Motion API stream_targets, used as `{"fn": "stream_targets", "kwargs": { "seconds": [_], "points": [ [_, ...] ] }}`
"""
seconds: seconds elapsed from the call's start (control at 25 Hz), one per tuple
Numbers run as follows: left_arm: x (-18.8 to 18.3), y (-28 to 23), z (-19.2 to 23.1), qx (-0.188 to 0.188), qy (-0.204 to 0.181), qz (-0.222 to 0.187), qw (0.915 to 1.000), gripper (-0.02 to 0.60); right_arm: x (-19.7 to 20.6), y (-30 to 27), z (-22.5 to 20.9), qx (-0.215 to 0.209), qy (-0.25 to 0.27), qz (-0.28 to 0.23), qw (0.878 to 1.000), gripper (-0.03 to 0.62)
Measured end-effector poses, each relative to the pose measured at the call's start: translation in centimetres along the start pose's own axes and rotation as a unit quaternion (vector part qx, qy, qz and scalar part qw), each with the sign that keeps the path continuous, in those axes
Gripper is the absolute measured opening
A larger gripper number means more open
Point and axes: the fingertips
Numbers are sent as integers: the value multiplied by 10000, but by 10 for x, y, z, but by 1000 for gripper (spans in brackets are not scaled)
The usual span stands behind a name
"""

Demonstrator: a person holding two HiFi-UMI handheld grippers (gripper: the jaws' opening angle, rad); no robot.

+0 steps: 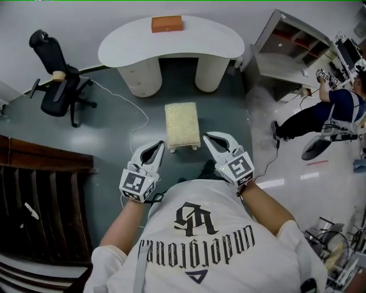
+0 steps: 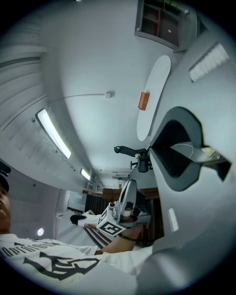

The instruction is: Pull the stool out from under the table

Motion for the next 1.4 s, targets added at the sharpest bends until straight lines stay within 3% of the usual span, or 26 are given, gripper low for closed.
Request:
{"fn": "stream_targets", "kwargs": {
  "seconds": [0.24, 0.68, 0.96, 1.4],
  "points": [
    [-2, 7, -25, 188, -149, -70, 9997, 8, 2, 26, 1, 242, -79, -3, 9997, 2],
    [-7, -11, -83, 275, -161, -44, 9995, 8, 34, 85, -14, 229, -263, -30, 9994, 2],
    [-8, -28, -184, 456, -163, -109, 9988, 8, 90, 162, -8, -79, -167, -50, 9998, 2],
    [-4, -42, -352, 331, -137, -218, 9991, 8, 174, 306, -2, -381, -73, -117, 9992, 2]
  ]
}}
Point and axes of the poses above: the fingertips, and each gripper's own axes: y backward along the fingers, z to its left, x out of its underside, and after that the axes turned 13 degrees about z, right-handed
